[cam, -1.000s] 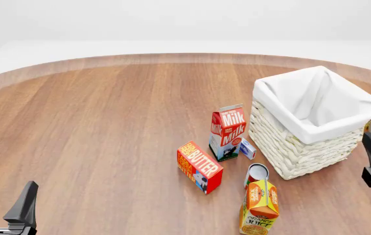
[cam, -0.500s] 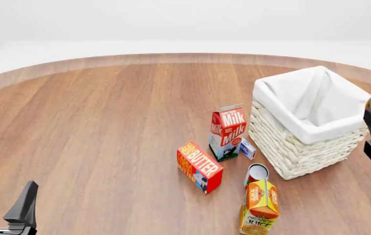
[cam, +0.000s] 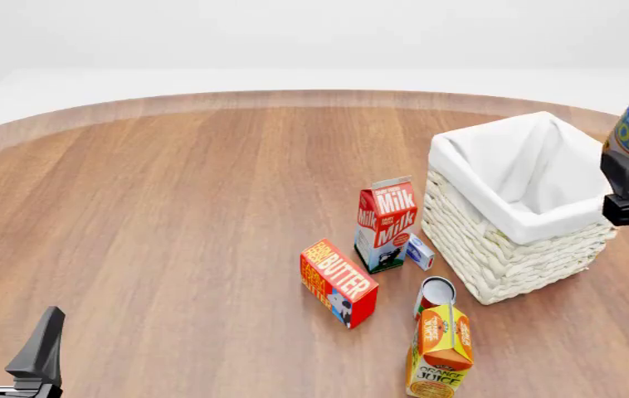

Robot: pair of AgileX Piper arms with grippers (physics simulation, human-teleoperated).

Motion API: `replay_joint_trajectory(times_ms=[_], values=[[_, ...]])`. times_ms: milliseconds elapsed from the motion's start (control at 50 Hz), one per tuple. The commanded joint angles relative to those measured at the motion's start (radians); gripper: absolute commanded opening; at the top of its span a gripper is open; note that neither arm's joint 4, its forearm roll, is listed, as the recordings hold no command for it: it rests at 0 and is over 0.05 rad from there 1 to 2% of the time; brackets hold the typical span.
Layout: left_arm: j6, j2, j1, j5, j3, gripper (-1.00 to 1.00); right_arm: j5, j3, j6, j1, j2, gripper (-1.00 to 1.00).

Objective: Pick up the alphabet soup, and put it in the basket.

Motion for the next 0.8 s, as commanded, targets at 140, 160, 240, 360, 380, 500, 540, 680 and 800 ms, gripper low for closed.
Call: replay_joint_trajectory(times_ms=[140, 160, 240, 360, 380, 500, 540, 680, 800], values=[[0.000, 0.000, 0.000, 0.000, 0.000, 1.00, 0.004, -0.090, 0.044, 0.006, 0.098, -1.00], [0.000, 0.000, 0.000, 0.000, 0.000, 1.00, 0.005, -0.093, 0.040, 0.002, 0.103, -1.00], [0.000, 0.000, 0.000, 0.000, 0.000, 1.00, 0.018, -0.124, 0.078, 0.018, 0.119, -1.00], [0.000, 0.000, 0.000, 0.000, 0.000, 1.00, 0.030, -0.153, 0.097, 0.021, 0.152, -1.00], [0.000, 0.000, 0.000, 0.000, 0.000, 1.00, 0.035, -0.163, 0.109, 0.024, 0.163, -1.00], [0.000, 0.000, 0.000, 0.000, 0.000, 1.00, 0.041, -0.186, 0.098, 0.008, 0.196, -1.00], [0.000, 0.000, 0.000, 0.000, 0.000, 1.00, 0.044, -0.199, 0.100, 0.007, 0.206, -1.00], [0.000, 0.000, 0.000, 0.000, 0.000, 1.00, 0.047, -0.238, 0.091, -0.010, 0.249, -1.00], [0.000, 0.000, 0.000, 0.000, 0.000, 1.00, 0.044, -0.260, 0.109, -0.016, 0.282, -1.00]])
